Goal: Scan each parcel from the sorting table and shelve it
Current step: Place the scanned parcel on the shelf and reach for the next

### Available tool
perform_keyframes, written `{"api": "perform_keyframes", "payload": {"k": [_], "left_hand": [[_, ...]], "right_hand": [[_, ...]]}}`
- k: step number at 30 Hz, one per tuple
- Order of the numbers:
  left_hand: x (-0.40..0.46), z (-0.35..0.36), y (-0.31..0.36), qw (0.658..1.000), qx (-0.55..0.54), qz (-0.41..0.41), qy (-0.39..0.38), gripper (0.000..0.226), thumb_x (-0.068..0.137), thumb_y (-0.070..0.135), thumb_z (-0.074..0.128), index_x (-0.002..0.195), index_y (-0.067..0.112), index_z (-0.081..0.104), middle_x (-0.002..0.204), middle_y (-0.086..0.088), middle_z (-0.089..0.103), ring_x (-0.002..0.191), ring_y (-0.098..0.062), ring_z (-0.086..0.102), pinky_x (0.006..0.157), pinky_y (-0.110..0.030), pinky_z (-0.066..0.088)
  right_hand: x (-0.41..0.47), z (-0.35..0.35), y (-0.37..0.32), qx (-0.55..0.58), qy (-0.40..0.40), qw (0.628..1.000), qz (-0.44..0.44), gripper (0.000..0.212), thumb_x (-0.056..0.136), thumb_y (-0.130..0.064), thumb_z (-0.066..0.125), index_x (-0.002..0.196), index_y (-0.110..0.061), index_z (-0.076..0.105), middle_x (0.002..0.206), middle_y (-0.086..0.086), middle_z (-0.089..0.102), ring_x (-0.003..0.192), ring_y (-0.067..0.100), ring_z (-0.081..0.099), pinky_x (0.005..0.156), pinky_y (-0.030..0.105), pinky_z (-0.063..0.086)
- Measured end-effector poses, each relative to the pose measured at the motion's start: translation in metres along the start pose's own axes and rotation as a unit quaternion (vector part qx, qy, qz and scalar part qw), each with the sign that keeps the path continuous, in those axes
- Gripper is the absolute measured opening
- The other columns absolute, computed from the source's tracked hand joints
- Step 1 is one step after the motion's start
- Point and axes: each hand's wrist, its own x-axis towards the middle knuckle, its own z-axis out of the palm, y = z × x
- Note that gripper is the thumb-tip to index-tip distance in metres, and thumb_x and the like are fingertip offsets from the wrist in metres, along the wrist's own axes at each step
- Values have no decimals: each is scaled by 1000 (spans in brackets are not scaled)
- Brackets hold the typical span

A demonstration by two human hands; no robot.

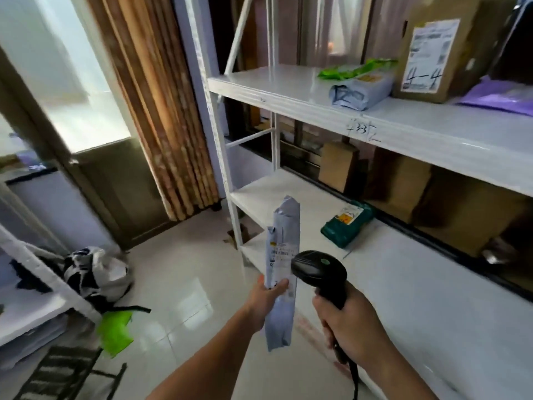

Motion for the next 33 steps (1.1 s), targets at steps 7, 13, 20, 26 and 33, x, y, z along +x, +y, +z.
{"api": "perform_keyframes", "payload": {"k": [7,13,20,26,33], "left_hand": [[101,88,21,995,77,-17,-64,22,89,28,82,88,7,75,78,-8,76,68,-22,71,62,-31,60],[174,155,27,986,149,-22,-71,26,86,29,84,96,6,76,87,-13,77,69,-24,70,53,-27,56],[235,215,27,981,176,-4,-78,28,89,23,81,108,10,64,99,-12,75,84,-31,71,74,-39,61],[298,254,25,960,240,8,-140,27,103,20,62,123,3,62,114,-15,69,94,-24,62,86,-35,51],[376,295,18,926,332,11,-179,20,107,13,48,122,4,57,110,-15,63,87,-26,57,72,-36,50]], "right_hand": [[55,-52,25,11,107,992,63,5,93,-17,59,89,-19,58,55,7,55,46,21,52,57,50,53],[91,-95,46,34,172,980,99,6,94,-14,56,88,-13,53,54,5,51,45,21,49,40,26,39],[116,-125,59,33,234,960,153,5,93,-17,56,91,-13,54,57,6,50,41,18,48,38,23,38],[140,-124,70,45,290,937,191,3,91,-16,57,89,-16,55,54,4,53,43,17,52,48,30,49],[167,-102,90,98,355,901,229,6,91,-14,59,88,-18,57,56,6,54,44,16,51,44,21,48]]}}
